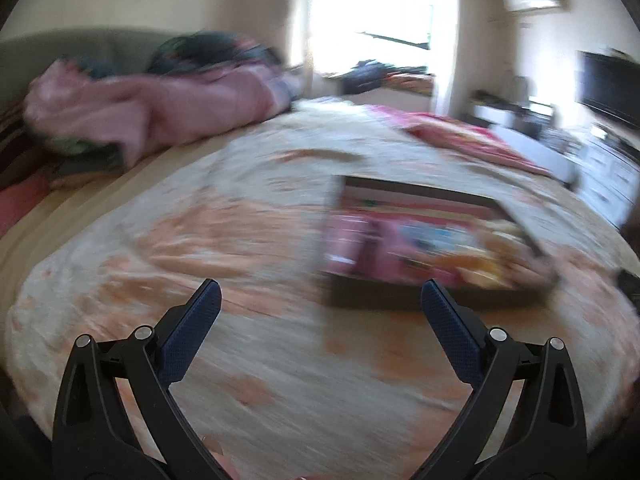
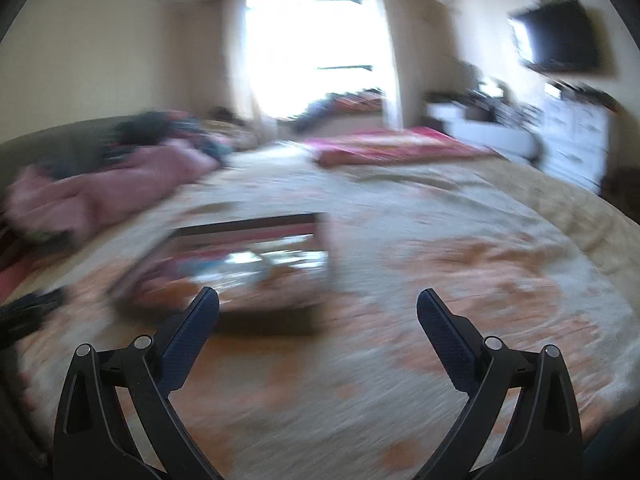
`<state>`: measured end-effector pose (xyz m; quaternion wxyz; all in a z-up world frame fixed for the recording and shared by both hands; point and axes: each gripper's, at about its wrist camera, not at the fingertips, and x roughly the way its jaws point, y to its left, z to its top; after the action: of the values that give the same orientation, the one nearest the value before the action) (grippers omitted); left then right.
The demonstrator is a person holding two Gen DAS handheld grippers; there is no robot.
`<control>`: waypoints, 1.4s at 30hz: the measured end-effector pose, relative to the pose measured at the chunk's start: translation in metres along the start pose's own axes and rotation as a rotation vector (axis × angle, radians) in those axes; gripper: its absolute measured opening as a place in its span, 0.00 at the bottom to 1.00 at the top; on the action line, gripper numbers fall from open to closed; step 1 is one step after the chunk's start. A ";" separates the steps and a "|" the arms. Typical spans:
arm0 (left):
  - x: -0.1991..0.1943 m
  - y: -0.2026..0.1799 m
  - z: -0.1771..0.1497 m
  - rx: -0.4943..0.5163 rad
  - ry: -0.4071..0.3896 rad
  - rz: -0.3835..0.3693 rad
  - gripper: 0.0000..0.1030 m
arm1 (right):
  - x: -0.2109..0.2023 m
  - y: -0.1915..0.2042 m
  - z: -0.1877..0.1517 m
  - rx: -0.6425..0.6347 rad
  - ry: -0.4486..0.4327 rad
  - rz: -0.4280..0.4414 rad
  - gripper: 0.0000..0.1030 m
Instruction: Organize jewelry
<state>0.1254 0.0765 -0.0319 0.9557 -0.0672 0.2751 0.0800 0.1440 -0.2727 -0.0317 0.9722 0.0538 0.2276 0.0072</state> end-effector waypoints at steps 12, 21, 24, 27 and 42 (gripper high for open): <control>0.175 0.181 0.040 -0.258 0.337 0.433 0.89 | 0.195 -0.161 0.026 0.172 0.470 -0.409 0.95; 0.187 0.178 0.042 -0.207 0.391 0.480 0.90 | 0.194 -0.163 0.025 0.166 0.472 -0.411 0.95; 0.186 0.178 0.041 -0.205 0.390 0.482 0.90 | 0.190 -0.158 0.026 0.168 0.471 -0.408 0.95; 0.185 0.177 0.040 -0.206 0.390 0.481 0.90 | 0.193 -0.157 0.026 0.167 0.471 -0.409 0.95; 0.186 0.175 0.040 -0.205 0.390 0.482 0.90 | 0.193 -0.158 0.026 0.167 0.471 -0.409 0.95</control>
<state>0.2682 0.2765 -0.1128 0.8268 -0.1100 0.4515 0.3170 0.3271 -0.4249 -0.1110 0.8662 0.0835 0.4524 -0.1949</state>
